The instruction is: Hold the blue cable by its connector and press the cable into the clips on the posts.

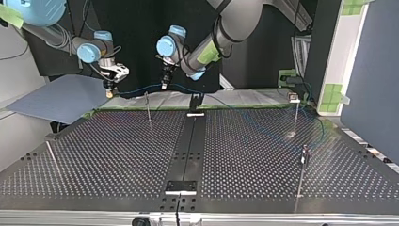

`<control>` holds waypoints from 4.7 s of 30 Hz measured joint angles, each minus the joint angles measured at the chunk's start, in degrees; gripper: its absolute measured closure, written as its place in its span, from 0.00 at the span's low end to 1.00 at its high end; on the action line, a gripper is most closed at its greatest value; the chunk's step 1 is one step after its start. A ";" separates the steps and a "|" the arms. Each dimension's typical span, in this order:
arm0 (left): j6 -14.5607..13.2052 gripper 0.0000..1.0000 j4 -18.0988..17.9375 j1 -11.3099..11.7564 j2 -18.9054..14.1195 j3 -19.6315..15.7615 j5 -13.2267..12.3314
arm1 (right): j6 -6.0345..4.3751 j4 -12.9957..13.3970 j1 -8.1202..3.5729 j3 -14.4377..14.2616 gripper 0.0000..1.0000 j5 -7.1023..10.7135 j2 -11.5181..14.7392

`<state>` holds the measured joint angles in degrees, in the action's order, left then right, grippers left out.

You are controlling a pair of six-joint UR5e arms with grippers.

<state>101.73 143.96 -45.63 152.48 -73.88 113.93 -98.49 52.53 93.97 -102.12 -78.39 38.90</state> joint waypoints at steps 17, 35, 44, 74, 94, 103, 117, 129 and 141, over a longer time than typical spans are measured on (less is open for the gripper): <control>2.15 1.00 0.38 -0.40 3.07 5.30 -1.74 | -1.45 -0.02 -1.48 1.20 1.00 1.14 -0.07; 6.44 1.00 2.09 0.33 7.60 12.61 -2.91 | -0.74 -0.06 -1.63 1.24 1.00 1.19 -0.08; 6.45 1.00 3.15 0.07 7.67 13.67 -3.16 | -0.98 0.19 -2.26 1.37 1.00 1.16 -0.08; 6.84 1.00 2.90 2.55 8.72 15.76 -5.47 | -0.71 0.10 -2.09 2.46 1.00 1.43 -0.08; 9.12 1.00 6.09 4.71 12.40 20.73 -7.80 | -1.55 -0.33 -2.05 4.08 1.00 2.82 -0.16; 9.98 1.00 7.17 5.79 13.80 22.73 -8.75 | -2.41 -1.80 -2.30 6.72 1.00 3.22 -0.24; 10.94 1.00 7.17 6.72 13.92 25.12 -7.72 | -2.95 -2.07 -3.17 9.04 1.00 3.40 -0.51; 10.65 1.00 7.38 7.11 13.88 25.91 -7.40 | -3.25 -2.88 -3.16 11.41 1.00 4.25 -3.03; 10.33 1.00 7.40 6.96 13.90 26.78 -6.29 | -3.43 -5.12 -2.93 16.41 1.00 5.02 -5.26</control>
<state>112.06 151.36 -38.67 166.38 -47.10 107.64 -101.92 47.41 91.05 -85.71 -73.37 33.64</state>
